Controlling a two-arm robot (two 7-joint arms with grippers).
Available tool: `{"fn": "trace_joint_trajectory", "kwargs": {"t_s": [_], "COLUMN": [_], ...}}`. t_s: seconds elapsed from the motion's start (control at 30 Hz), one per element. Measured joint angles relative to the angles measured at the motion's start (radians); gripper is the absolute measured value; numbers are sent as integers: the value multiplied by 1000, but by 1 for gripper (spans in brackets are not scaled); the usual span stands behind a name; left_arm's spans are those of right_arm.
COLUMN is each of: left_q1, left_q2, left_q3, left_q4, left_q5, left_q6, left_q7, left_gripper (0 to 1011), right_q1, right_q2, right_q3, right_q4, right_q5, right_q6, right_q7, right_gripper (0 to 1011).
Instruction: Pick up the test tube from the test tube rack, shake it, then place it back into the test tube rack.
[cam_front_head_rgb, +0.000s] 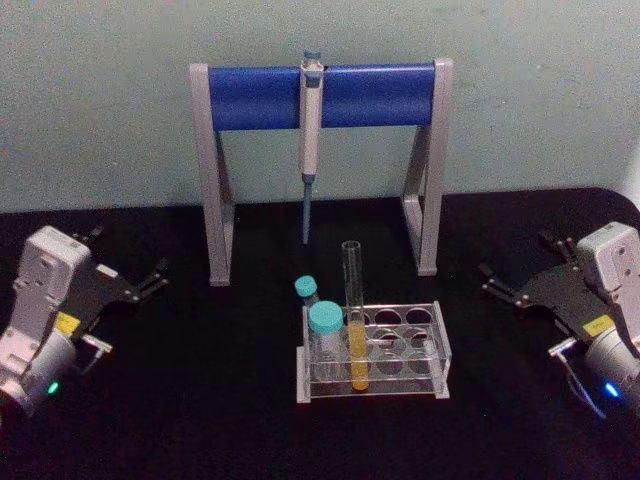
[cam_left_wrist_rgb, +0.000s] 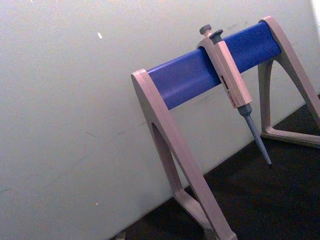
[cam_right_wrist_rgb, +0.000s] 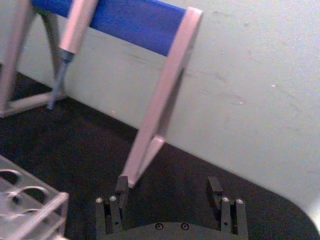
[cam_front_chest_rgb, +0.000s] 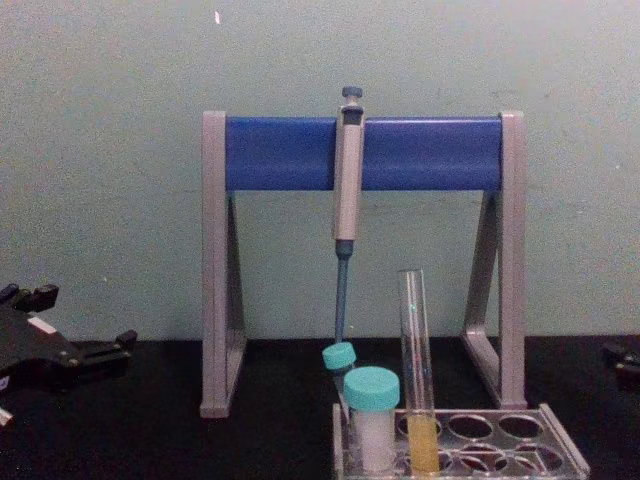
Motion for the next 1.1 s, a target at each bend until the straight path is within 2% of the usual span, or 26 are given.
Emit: {"fn": "trace_joint_trajectory", "kwargs": {"t_s": [0.1,0.4,0.43,0.53,0.67,1.1], "left_q1": [0,0,0,0,0,0], "left_q2": [0,0,0,0,0,0], "left_q3": [0,0,0,0,0,0], "left_q4": [0,0,0,0,0,0], "left_q5": [0,0,0,0,0,0], "left_q6": [0,0,0,0,0,0], "left_q7": [0,0,0,0,0,0], "left_gripper": [1001,1001,1001,1001,1001,1001], "right_q1": [-17,-83,-83,-95,-97,-82], "right_q2": [0,-17,-17,-28,-37,-60], "right_q3": [7,31,31,32,31,14], "right_q4": [-24,-121,-121,-144,-158,-191], "right_q5": [18,118,118,157,191,255], "right_q6": [10,30,30,51,81,171], "right_q7": [18,116,116,161,207,352], "right_gripper": [1000,1000,1000,1000,1000,1000]}}
